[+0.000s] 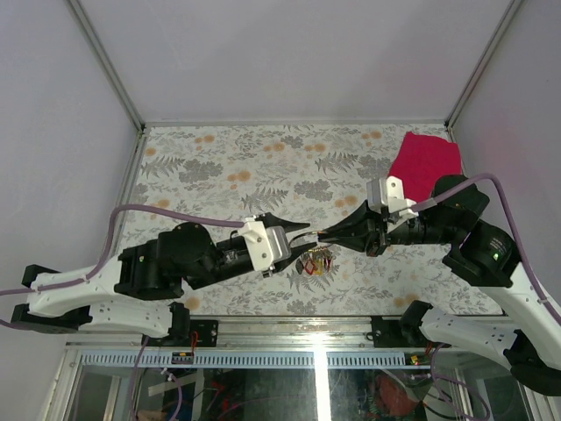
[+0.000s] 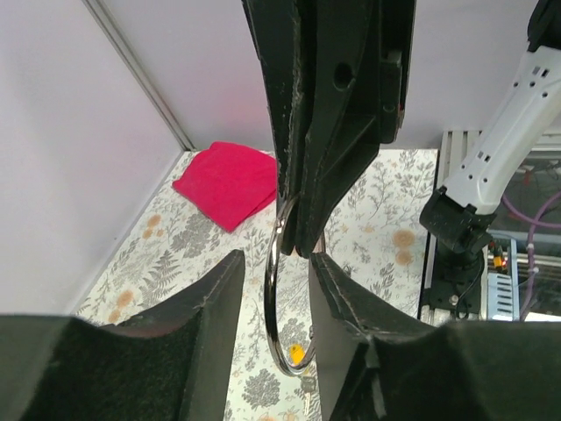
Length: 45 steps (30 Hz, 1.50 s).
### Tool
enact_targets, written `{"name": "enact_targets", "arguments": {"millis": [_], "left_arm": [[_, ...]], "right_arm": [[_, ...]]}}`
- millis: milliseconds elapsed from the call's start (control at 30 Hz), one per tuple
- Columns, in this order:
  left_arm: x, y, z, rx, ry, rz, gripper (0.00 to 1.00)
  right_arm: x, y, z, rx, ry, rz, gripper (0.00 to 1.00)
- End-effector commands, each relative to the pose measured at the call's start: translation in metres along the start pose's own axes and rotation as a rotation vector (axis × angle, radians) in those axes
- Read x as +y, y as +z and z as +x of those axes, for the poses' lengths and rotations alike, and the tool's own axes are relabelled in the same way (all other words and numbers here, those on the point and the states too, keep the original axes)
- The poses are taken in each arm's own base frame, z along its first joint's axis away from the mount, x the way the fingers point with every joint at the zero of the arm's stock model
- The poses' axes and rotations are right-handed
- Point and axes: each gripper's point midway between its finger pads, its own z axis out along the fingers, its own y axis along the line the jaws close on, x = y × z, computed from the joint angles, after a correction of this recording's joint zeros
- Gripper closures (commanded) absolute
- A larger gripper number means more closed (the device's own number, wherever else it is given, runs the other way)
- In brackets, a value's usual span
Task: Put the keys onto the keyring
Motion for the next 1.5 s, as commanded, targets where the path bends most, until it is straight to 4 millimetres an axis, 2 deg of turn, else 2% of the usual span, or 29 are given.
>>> {"name": "enact_targets", "arguments": {"millis": [0, 267, 333, 367, 433, 500, 600, 667, 767, 933, 1167, 1333, 1467], "left_arm": [[0.008, -0.003, -0.007, 0.008, 0.028, -0.018, 0.67], [0.015, -0.001, 0.003, 0.050, 0.052, -0.061, 0.99], [0.019, 0.000, 0.005, 0.057, 0.054, -0.092, 1.00], [0.022, 0.001, 0.007, 0.060, 0.056, -0.101, 1.00], [0.027, 0.000, 0.009, 0.053, 0.050, -0.117, 1.00], [0.033, 0.000, 0.009, 0.039, 0.034, -0.119, 1.00], [0.046, -0.002, 0.011, 0.015, 0.001, -0.116, 1.00], [0.054, -0.002, 0.014, 0.004, -0.011, -0.113, 1.00], [0.066, -0.003, 0.017, -0.013, -0.028, -0.113, 1.00], [0.085, -0.009, 0.016, -0.054, -0.063, -0.134, 1.00], [0.082, -0.011, 0.012, -0.064, -0.080, -0.111, 1.00], [0.079, -0.012, 0.009, -0.069, -0.084, -0.091, 1.00], [0.076, -0.013, 0.007, -0.072, -0.090, -0.078, 1.00]], "right_arm": [[0.003, -0.010, -0.032, -0.083, -0.086, 0.009, 1.00], [0.003, -0.009, -0.032, -0.083, -0.081, 0.004, 1.00], [0.002, -0.008, -0.031, -0.085, -0.076, 0.007, 0.98], [0.001, -0.008, -0.031, -0.086, -0.075, 0.017, 0.93], [-0.004, -0.009, -0.029, -0.087, -0.075, 0.051, 0.77], [-0.012, -0.011, -0.029, -0.089, -0.074, 0.105, 0.65], [-0.024, -0.017, -0.029, -0.085, -0.070, 0.191, 0.58], [-0.040, -0.023, -0.025, -0.067, -0.059, 0.289, 0.57], [-0.058, -0.027, -0.009, -0.005, -0.039, 0.389, 0.55], [-0.073, -0.024, 0.023, 0.058, -0.016, 0.461, 0.52], [-0.063, -0.007, 0.047, 0.015, -0.026, 0.377, 0.51], [-0.059, 0.001, 0.043, -0.118, -0.072, 0.347, 0.56], [-0.060, 0.004, 0.043, -0.125, -0.078, 0.338, 0.59]]}}
